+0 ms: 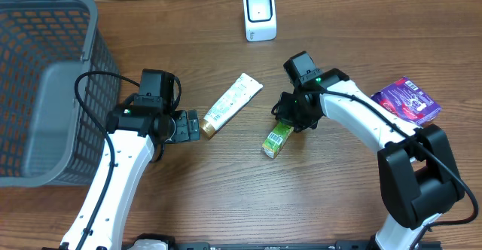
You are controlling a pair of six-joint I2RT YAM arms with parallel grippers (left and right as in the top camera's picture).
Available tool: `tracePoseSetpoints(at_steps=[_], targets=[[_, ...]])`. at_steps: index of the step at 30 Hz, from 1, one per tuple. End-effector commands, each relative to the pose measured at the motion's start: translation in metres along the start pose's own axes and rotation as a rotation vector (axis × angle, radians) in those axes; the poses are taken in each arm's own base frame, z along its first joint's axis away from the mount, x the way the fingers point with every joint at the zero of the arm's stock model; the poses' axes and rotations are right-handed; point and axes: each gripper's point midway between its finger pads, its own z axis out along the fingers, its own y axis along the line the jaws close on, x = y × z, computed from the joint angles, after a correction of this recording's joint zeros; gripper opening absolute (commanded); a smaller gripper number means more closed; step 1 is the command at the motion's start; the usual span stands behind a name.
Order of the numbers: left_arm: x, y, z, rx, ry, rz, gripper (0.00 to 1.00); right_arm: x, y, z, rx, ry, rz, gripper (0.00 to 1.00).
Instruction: Scan the item barcode
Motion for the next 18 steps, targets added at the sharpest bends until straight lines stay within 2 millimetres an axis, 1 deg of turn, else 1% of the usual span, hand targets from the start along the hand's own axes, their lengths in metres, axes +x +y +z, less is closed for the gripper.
tracePoseSetpoints(at_steps=[1,2,4,7,8,9,11,12,14,15,16,18], targets=[[0.0,0.0,0.002,-0.008,0.001,-0.007,0.99,0.009,-0.018,0.009,0.054,-0.008,0.03,0.04],[0.0,0.0,0.002,-0.008,0.001,-0.007,1.0,0.009,-0.023,0.012,0.068,-0.011,0.032,0.04],[0.0,0.0,0.002,-0.008,0.001,-0.007,1.0,0.011,-0.026,0.015,0.071,-0.011,0.037,0.04],[0.0,0.0,0.002,-0.008,0.001,-0.007,1.0,0.004,-0.022,0.01,0.058,-0.025,0.013,0.04],[0.0,0.0,0.002,-0.008,0.001,-0.007,1.0,0.001,-0.018,0.006,0.051,-0.036,-0.01,0.1],[0.0,0.0,0.002,-0.008,0.001,-0.007,1.0,-0.005,-0.013,0.001,0.044,-0.056,-0.041,0.14],[0.0,0.0,0.002,-0.008,0.001,-0.007,1.0,-0.022,0.001,-0.02,0.033,-0.119,-0.096,0.19],[0.0,0.0,0.002,-0.008,0.001,-0.007,1.0,-0.034,0.015,-0.043,0.009,-0.163,-0.146,0.24],[0.0,0.0,0.002,-0.008,0.001,-0.007,0.99,-0.042,0.026,-0.069,0.006,-0.202,-0.166,0.31],[0.0,0.0,0.002,-0.008,0.001,-0.007,1.0,-0.044,0.029,-0.084,0.016,-0.214,-0.179,0.35],[0.0,0.0,0.002,-0.008,0.001,-0.007,0.99,-0.042,0.03,-0.095,0.028,-0.212,-0.182,0.36],[0.0,0.0,0.002,-0.008,0.001,-0.007,1.0,-0.033,0.024,-0.106,0.062,-0.178,-0.173,0.37]])
